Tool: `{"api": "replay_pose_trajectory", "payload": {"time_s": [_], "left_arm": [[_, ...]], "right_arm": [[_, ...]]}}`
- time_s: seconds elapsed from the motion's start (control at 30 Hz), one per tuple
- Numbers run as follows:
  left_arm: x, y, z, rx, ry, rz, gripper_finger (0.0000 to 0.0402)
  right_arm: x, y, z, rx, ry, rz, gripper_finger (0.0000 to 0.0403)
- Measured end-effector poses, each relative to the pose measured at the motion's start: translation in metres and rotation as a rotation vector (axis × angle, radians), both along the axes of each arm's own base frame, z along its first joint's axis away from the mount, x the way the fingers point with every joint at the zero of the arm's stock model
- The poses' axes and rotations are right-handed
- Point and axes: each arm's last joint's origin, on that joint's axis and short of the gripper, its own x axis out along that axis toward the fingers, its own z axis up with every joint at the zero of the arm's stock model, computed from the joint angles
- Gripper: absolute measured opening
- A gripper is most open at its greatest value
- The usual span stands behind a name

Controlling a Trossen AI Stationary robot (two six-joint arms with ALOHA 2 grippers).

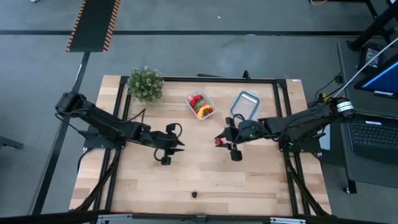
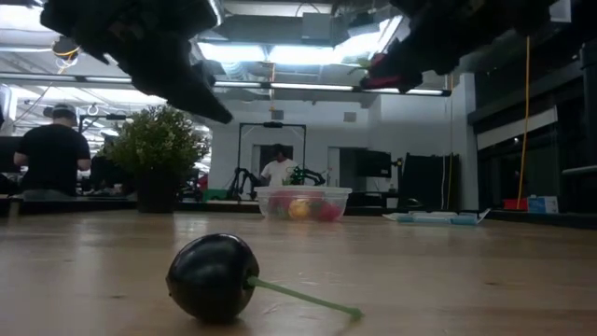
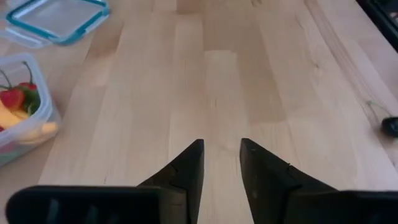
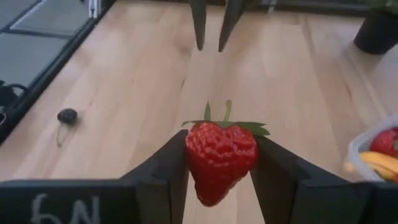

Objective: Pick and placing Produce into tupperware
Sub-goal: Put the red strawberry into the transparent container

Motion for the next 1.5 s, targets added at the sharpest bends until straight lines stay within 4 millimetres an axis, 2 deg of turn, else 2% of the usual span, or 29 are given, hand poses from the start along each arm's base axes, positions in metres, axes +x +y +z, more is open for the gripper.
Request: {"api": "replay_pose_trajectory", "payload": {"time_s": [0.17,0.37,0.73,1.07,1.5], "left_arm": [[-0.010,0.000,-0.004,0.000,-0.002,-0.011,0.0089],[-0.012,0.000,-0.006,-0.001,-0.003,-0.012,0.0080],[-0.011,0.000,-0.005,-0.001,-0.009,-0.014,0.0065],[-0.011,0.000,-0.005,-0.003,-0.009,-0.012,0.0052],[-0.011,0.000,-0.005,-0.003,-0.009,-0.012,0.0034]], "right_arm": [[-0.014,-0.004,-0.012,-0.003,-0.099,-0.033,0.0142],[-0.032,-0.007,-0.032,0.027,-0.207,-0.043,0.0142],[-0.035,-0.011,-0.028,0.009,-0.274,-0.063,0.0142],[-0.037,-0.022,-0.033,-0.082,-0.242,-0.405,0.0142],[-0.038,-0.026,-0.034,-0.074,-0.254,-0.568,0.0142]]}}
